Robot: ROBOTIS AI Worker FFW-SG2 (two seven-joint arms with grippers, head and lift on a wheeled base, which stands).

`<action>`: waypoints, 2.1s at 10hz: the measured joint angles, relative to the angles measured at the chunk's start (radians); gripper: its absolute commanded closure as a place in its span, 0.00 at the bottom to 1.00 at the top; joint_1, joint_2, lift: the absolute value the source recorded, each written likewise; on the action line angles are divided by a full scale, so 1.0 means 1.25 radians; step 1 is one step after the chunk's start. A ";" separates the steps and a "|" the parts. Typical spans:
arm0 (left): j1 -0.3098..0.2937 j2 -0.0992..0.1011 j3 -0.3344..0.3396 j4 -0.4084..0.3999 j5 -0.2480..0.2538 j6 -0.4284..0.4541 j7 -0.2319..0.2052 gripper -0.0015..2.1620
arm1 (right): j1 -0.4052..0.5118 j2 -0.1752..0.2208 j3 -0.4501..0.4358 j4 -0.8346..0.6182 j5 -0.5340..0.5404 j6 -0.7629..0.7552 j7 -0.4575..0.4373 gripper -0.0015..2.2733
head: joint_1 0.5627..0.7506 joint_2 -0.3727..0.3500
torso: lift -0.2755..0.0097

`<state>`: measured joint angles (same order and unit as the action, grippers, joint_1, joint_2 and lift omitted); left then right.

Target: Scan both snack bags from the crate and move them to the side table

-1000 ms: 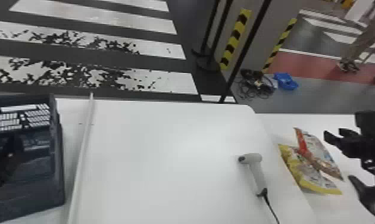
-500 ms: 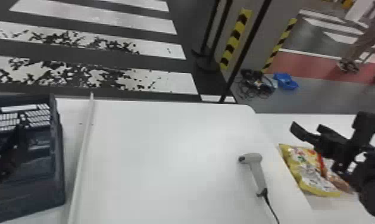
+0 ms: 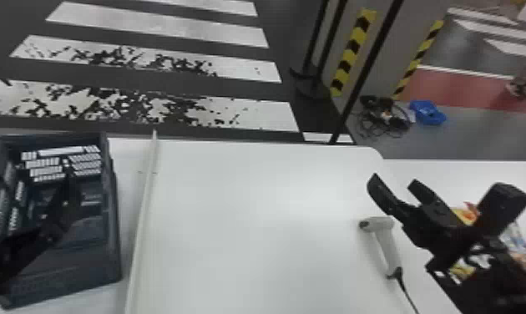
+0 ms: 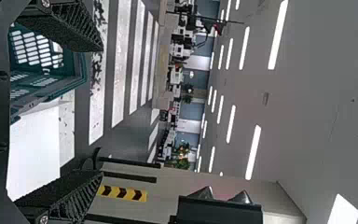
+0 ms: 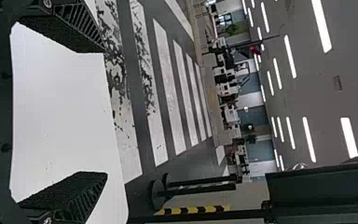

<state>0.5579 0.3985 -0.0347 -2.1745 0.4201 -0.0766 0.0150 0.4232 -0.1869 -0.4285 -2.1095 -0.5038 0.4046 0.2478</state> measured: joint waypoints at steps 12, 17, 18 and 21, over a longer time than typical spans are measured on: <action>0.345 -0.037 -0.066 -0.021 -0.109 -0.234 0.074 0.03 | 0.526 0.036 0.277 0.016 0.167 -0.898 -0.103 0.01 | 0.70 0.29 | 0.63; 0.346 -0.032 -0.101 0.013 -0.109 -0.216 0.073 0.03 | 0.544 0.033 0.281 0.045 0.175 -0.925 -0.109 0.03 | 0.70 0.22 | 0.63; 0.342 -0.032 -0.099 0.012 -0.103 -0.206 0.068 0.03 | 0.541 0.034 0.283 0.045 0.175 -0.929 -0.109 0.03 | 0.70 0.22 | 0.63; 0.334 -0.032 -0.097 0.018 -0.094 -0.197 0.059 0.03 | 0.543 0.034 0.281 0.045 0.174 -0.938 -0.109 0.03 | 0.70 0.22 | 0.63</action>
<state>0.9757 0.3590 -0.1564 -2.1525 0.3021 -0.3233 0.0893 1.1024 -0.1442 -0.0766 -2.0529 -0.2862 -0.7684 0.1116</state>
